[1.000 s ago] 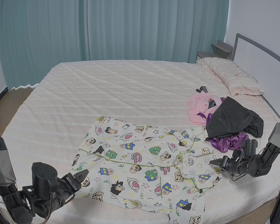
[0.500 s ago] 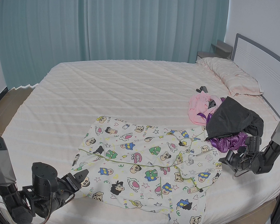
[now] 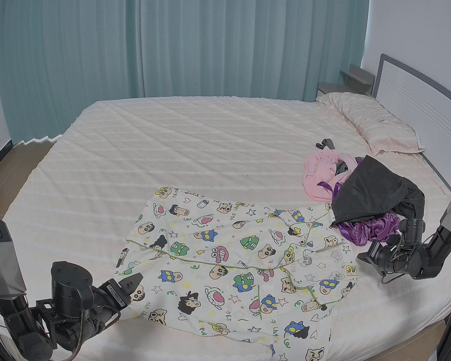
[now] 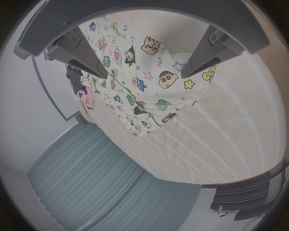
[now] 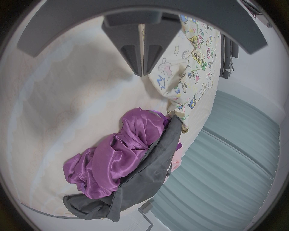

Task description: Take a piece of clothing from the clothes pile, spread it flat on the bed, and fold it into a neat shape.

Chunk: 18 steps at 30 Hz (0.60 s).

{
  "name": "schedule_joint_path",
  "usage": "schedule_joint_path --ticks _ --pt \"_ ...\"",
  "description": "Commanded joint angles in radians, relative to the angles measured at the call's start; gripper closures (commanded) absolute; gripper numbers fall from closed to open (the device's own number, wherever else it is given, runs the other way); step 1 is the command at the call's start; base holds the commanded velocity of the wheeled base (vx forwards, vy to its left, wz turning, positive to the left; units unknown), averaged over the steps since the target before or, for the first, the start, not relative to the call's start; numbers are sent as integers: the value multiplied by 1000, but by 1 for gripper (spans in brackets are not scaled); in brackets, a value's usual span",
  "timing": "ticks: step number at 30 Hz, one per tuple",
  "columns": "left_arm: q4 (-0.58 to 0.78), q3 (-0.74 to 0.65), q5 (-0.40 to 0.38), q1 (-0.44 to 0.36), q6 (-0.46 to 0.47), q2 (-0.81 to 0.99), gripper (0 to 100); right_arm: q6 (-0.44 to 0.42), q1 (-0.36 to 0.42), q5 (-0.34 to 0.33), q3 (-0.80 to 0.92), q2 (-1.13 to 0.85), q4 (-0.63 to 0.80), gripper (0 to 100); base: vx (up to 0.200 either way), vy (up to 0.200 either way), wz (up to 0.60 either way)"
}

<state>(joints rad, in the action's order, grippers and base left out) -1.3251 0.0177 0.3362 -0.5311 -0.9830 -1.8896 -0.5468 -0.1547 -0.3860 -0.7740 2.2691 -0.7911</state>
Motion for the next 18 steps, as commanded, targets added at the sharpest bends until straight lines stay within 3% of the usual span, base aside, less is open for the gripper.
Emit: schedule_joint_path --ticks 1,10,18 --pt "0 -16 -9 10 0 0 0 -5 -2 -4 32 -42 0 100 0 0 0" --pt "0 -12 -88 143 7 4 0 -10 3 -5 213 -207 0 100 0 0 0" --pt "35 -16 -246 207 1 -22 0 -7 38 10 320 -323 3 100 0 0 0"
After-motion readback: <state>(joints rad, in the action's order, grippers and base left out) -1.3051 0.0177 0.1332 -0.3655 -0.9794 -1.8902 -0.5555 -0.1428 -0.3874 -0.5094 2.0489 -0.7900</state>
